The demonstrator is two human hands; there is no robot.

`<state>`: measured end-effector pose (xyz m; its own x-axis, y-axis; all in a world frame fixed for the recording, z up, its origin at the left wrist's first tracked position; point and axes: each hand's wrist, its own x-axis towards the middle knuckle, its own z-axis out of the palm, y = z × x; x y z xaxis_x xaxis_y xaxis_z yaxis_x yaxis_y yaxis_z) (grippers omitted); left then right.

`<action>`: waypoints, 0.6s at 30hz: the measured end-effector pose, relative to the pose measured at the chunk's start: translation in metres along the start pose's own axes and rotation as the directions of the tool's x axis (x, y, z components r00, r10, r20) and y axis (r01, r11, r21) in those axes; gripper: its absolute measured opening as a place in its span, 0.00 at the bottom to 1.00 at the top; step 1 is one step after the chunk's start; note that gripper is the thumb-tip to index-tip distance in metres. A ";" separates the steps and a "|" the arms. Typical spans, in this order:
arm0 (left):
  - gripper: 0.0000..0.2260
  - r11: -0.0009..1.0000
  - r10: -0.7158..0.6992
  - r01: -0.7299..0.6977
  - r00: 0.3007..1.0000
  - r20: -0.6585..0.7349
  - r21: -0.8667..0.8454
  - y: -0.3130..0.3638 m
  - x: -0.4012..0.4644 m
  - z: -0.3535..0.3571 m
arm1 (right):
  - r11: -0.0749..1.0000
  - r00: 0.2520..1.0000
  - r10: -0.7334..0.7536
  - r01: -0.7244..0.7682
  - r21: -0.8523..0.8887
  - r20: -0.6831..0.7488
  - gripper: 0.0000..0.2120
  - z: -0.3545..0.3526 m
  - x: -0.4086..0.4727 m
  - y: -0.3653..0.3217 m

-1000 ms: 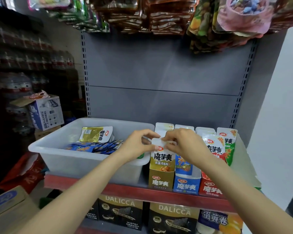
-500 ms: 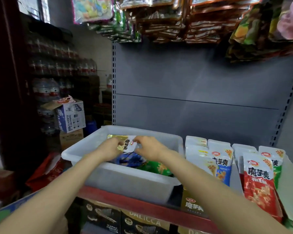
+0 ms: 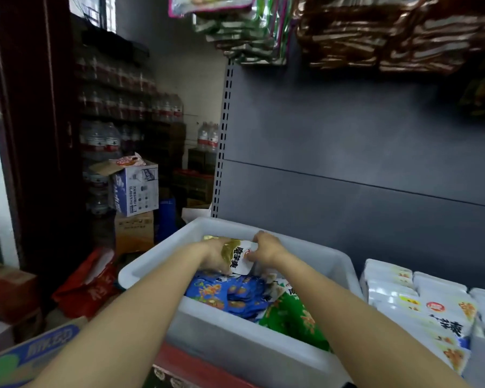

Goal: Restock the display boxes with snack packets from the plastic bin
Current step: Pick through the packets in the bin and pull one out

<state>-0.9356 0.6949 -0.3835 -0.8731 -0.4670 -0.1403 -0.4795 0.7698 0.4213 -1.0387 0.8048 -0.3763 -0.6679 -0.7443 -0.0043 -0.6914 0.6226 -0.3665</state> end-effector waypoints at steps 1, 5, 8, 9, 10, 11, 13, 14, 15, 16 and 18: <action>0.37 1.000 -0.002 0.002 1.000 -0.007 0.008 0.000 0.003 0.001 | 1.000 1.000 0.019 -0.019 0.015 0.018 0.19 -0.001 0.003 0.001; 0.42 0.991 0.012 -0.002 0.997 -0.071 0.133 -0.006 0.013 0.008 | 0.996 0.996 0.084 -0.085 0.041 0.039 0.12 -0.001 0.009 0.002; 0.42 0.986 0.041 -0.023 0.994 -0.102 0.165 -0.010 0.018 0.010 | 0.996 0.996 0.088 -0.088 0.019 0.011 0.07 0.005 0.008 -0.004; 0.42 0.984 0.054 -0.035 0.993 -0.104 0.177 -0.010 0.018 0.011 | 0.996 0.996 0.087 -0.087 0.003 -0.002 0.07 0.006 0.008 -0.006; 0.41 0.983 0.064 -0.045 0.992 -0.104 0.180 -0.010 0.018 0.012 | 0.996 0.996 0.093 -0.093 0.008 -0.009 0.08 0.007 0.008 -0.008; 0.41 0.983 0.074 -0.054 0.992 -0.106 0.177 -0.009 0.017 0.012 | 0.994 0.995 0.104 -0.104 0.039 -0.009 0.09 0.007 0.008 -0.007; 0.41 0.986 0.093 -0.076 0.990 -0.107 0.151 -0.008 0.016 0.012 | 0.979 0.989 0.145 -0.145 0.141 0.006 0.10 0.003 0.009 -0.004; 0.42 0.987 0.103 -0.089 0.989 -0.108 0.135 -0.006 0.014 0.012 | 0.964 0.984 0.177 -0.176 0.201 0.016 0.10 -0.001 0.007 -0.002; 0.42 0.988 0.116 -0.103 0.988 -0.106 0.118 -0.004 0.011 0.011 | 0.937 0.978 0.209 -0.207 0.282 0.026 0.08 -0.005 0.005 0.002; 0.41 0.987 0.136 -0.125 0.985 -0.105 0.103 0.000 0.008 0.009 | 0.890 0.969 0.239 -0.244 0.385 0.060 0.08 -0.008 0.003 0.004; 0.37 0.978 0.189 -0.178 0.977 -0.099 0.104 0.006 0.002 0.008 | 0.776 0.952 0.265 -0.305 0.552 0.154 0.11 -0.014 -0.004 0.006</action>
<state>-0.9411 0.7014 -0.3883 -0.9347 -0.3542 0.0312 -0.3227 0.8819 0.3436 -1.0441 0.8146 -0.3657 -0.7762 -0.5811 -0.2448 -0.1804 0.5766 -0.7969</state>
